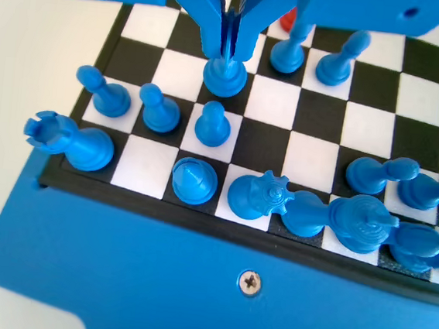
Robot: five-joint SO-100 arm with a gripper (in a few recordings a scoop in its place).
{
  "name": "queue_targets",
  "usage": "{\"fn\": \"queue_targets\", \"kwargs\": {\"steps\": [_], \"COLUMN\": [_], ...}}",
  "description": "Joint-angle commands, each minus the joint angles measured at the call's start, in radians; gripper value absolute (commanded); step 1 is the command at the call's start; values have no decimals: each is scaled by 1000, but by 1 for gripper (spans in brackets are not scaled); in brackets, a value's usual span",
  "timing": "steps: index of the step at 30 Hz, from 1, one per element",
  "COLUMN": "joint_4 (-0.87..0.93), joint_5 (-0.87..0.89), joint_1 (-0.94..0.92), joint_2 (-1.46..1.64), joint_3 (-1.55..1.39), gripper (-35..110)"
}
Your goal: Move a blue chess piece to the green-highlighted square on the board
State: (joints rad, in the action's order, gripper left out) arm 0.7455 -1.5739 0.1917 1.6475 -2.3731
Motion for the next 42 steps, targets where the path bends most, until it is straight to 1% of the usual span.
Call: {"fn": "queue_targets", "kwargs": {"steps": [1, 35, 42], "joint_4": [2, -72, -101], "joint_5": [0, -20, -21], "joint_1": [14, 9, 8], "joint_2": [6, -32, -34], "joint_3": [6, -14, -34], "gripper": [1, 1, 3]}}
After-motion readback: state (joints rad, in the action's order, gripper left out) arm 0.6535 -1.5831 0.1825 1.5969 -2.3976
